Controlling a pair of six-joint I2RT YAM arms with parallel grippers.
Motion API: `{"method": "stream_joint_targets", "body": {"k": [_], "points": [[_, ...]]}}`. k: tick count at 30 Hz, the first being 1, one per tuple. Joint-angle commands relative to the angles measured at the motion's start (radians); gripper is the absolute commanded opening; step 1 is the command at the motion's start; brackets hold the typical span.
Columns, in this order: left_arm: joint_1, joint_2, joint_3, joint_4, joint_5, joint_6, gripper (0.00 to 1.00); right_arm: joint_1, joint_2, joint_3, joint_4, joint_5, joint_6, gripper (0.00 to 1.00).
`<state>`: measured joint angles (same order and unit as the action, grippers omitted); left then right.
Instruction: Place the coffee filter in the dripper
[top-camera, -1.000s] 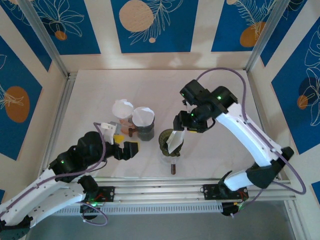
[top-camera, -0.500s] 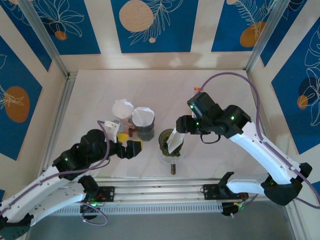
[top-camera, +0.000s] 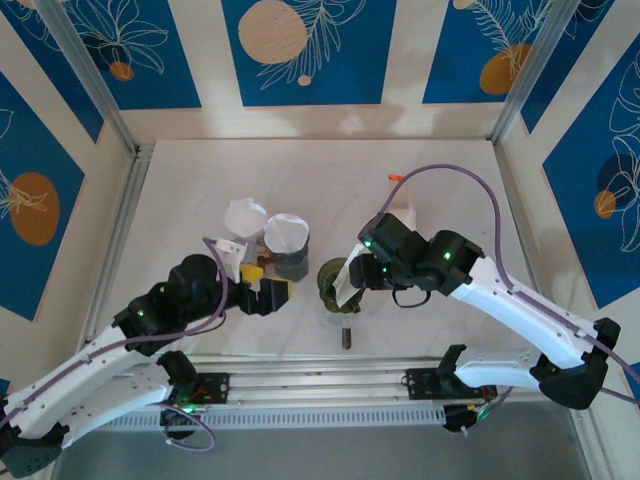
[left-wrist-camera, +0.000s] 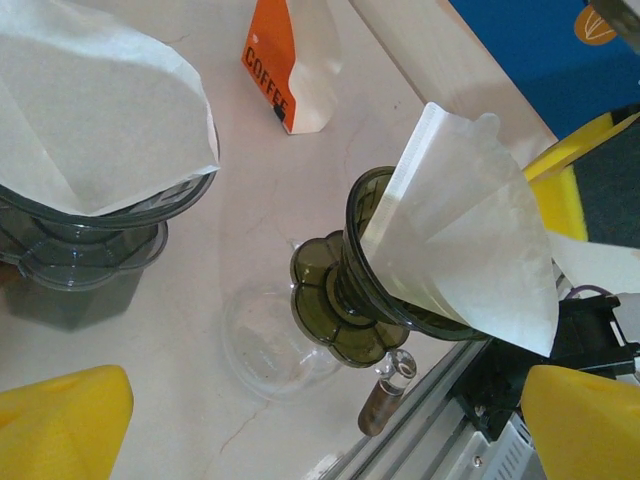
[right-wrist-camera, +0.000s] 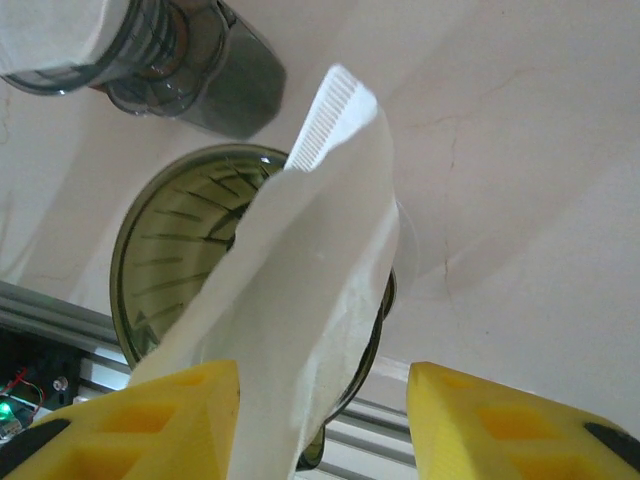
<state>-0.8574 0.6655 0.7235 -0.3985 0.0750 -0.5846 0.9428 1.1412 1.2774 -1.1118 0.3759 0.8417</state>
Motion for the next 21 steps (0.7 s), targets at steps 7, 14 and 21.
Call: {"method": "stream_joint_targets", "body": {"k": [7,14,21], "points": [[0.011,0.032,0.055,0.044,0.043,0.007,1.00,0.013,-0.007,-0.017,0.013,0.011,0.033,0.22],[0.009,0.084,0.102,0.016,0.071,0.040,1.00,-0.021,0.089,0.136,-0.169,0.007,-0.069,0.00],[0.010,0.154,0.116,0.056,0.122,0.042,1.00,-0.027,0.258,0.310,-0.336,0.004,-0.190,0.00]]}}
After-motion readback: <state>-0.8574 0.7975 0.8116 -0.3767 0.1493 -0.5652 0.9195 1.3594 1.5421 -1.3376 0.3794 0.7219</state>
